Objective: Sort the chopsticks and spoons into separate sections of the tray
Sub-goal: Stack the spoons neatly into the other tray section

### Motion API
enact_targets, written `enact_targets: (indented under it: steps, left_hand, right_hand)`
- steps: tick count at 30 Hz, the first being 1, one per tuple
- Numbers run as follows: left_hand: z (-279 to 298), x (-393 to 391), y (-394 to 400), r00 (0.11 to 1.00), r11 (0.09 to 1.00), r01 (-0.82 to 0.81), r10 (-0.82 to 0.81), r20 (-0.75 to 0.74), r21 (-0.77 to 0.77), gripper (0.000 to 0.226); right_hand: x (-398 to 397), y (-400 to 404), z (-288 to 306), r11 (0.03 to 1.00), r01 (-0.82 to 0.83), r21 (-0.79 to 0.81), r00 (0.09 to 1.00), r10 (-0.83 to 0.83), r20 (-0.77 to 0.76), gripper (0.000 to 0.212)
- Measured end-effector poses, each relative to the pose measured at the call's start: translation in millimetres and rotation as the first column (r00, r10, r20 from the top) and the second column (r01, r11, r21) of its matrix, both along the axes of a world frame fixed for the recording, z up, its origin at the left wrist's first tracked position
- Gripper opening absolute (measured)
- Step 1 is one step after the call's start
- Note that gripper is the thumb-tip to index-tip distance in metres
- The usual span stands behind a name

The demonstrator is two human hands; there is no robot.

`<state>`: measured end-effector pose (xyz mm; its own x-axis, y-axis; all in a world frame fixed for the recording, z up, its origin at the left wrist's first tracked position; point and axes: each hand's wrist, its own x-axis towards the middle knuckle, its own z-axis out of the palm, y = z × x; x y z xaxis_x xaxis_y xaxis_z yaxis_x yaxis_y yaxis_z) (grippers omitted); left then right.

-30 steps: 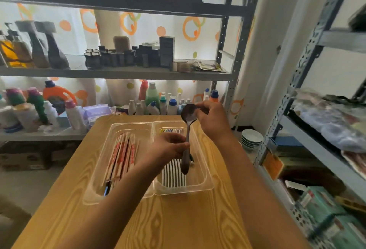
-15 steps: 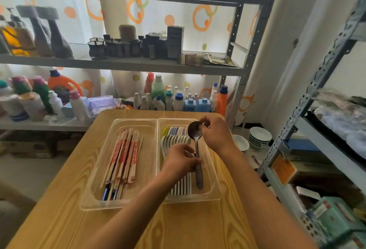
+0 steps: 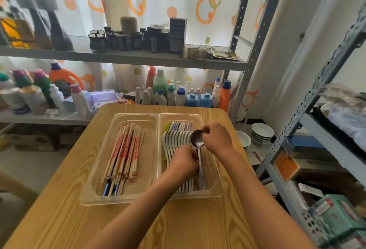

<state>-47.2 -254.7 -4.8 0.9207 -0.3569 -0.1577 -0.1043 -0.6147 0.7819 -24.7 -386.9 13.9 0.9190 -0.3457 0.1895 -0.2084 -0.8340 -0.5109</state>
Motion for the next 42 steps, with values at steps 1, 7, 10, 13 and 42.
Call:
enact_targets:
  steps: [1, 7, 10, 13, 42]
  left_hand:
    - [0.1, 0.3, -0.4, 1.0, 1.0, 0.008, -0.008, 0.01, 0.02, 0.02]
    - [0.6, 2.5, -1.5, 0.997, 0.994, 0.038, -0.044, 0.062, 0.105, 0.014]
    - [3.5, 2.6, 0.3, 0.959, 0.988, 0.002, -0.046, 0.278, 0.154, 0.014]
    - [2.1, 7.9, 7.6, 0.862, 0.98, -0.051, -0.053, 0.504, 0.191, 0.019]
    - [21.4, 33.5, 140.5, 0.916, 0.907, -0.012, -0.159, 0.369, 0.421, 0.03]
  right_hand:
    - [1.3, -0.4, -1.6, 1.0, 0.007, 0.011, 1.0, -0.007, -0.005, 0.021]
    - [5.8, 1.5, -6.8, 1.0, 0.028, -0.001, 0.999, -0.028, -0.036, 0.023]
    - [6.7, 1.4, -9.5, 0.999, 0.032, -0.036, 0.997, -0.034, -0.068, 0.025]
    - [7.4, 0.7, -15.9, 0.999, 0.027, -0.022, 0.996, -0.029, -0.086, 0.024]
    - [-1.1, 40.4, 4.5, 0.992, -0.114, 0.06, 0.978, 0.101, 0.183, 0.025]
